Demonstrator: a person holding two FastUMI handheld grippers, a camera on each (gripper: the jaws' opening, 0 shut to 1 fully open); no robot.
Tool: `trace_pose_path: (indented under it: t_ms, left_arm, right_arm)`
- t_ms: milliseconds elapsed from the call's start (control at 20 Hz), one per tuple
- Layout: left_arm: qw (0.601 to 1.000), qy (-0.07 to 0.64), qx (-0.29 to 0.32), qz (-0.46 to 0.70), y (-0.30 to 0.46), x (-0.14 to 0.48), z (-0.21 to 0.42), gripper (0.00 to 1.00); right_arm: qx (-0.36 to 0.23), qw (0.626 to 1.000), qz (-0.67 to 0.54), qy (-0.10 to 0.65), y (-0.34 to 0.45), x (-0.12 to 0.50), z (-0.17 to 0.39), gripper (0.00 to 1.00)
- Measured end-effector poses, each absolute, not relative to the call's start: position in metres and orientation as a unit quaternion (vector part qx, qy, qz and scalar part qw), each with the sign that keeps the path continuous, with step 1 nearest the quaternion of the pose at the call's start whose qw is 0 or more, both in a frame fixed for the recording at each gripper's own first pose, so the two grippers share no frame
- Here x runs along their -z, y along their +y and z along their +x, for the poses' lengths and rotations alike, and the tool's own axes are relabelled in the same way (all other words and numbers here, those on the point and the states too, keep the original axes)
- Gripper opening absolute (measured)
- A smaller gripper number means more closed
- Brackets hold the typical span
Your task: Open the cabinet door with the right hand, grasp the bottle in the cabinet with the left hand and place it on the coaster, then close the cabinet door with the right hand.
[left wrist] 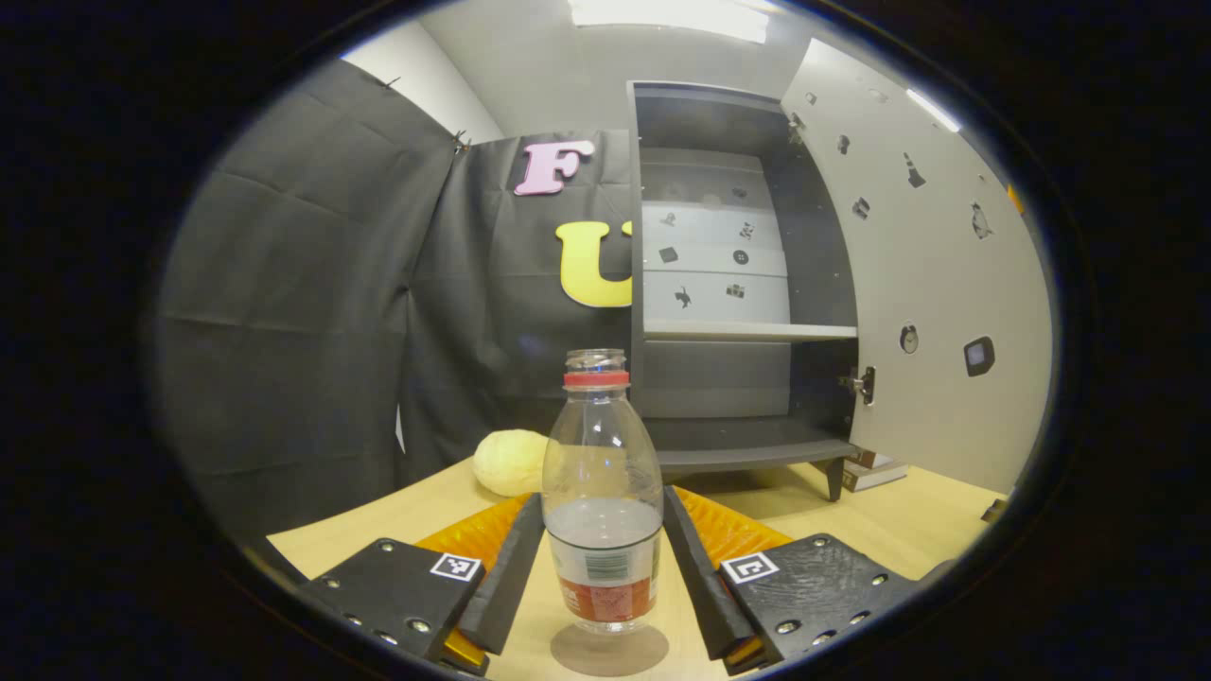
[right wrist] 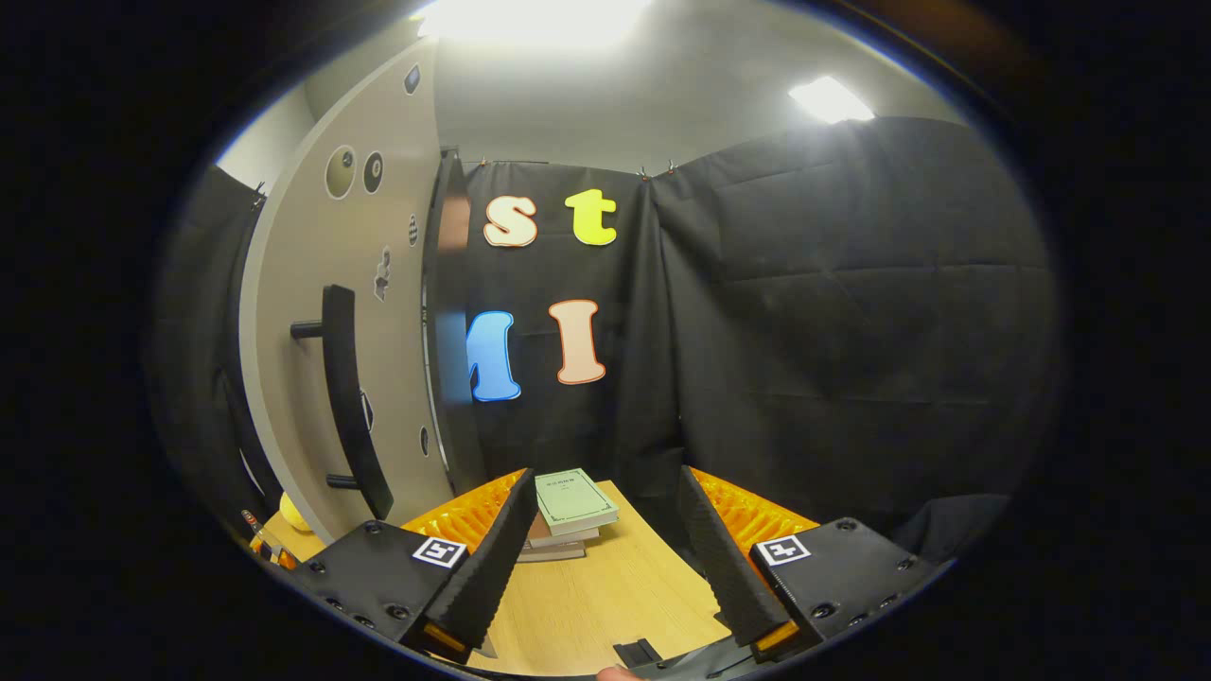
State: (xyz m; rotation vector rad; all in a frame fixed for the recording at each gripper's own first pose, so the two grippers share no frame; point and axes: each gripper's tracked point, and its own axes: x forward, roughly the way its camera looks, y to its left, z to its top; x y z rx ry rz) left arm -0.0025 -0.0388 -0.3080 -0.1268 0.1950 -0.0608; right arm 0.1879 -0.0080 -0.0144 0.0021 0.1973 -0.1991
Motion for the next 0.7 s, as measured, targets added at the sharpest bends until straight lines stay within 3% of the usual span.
trace_pose_path:
  t_ms: [100,150,250,300,350,400,500,700]
  left_arm:
    - [0.992,0.106,0.030,-0.062,-0.040,0.321,-0.007,0.75]
    - [0.992,0.109,0.030,-0.060,-0.040,0.327,-0.008,0.77]
    - [0.991,0.112,0.028,-0.061,-0.040,0.335,-0.010,0.80]
    - [0.991,0.114,0.028,-0.061,-0.041,0.339,-0.014,0.80]
    - [0.991,0.115,0.027,-0.059,-0.040,0.342,-0.016,0.77]
    - [0.992,0.115,0.026,-0.054,-0.039,0.344,-0.017,0.77]
    - [0.992,0.117,0.026,-0.045,-0.041,0.347,-0.021,0.77]
    - [0.992,0.119,0.026,-0.031,-0.043,0.351,-0.025,0.78]
  right_arm:
    - [0.100,0.990,-0.019,0.094,-0.004,0.013,0.186,0.91]
    - [0.103,0.990,-0.030,0.088,-0.003,0.010,0.184,0.95]
    - [0.101,0.991,-0.040,0.078,0.005,0.007,0.186,0.91]
    - [0.098,0.992,-0.039,0.075,0.008,0.007,0.186,0.95]
    - [0.097,0.992,-0.037,0.074,0.010,0.007,0.186,0.92]
    - [0.097,0.992,-0.035,0.075,0.010,0.008,0.188,0.95]
    - [0.094,0.992,-0.028,0.081,0.010,0.012,0.189,0.92]
    - [0.098,0.991,-0.013,0.087,0.004,0.017,0.189,0.95]
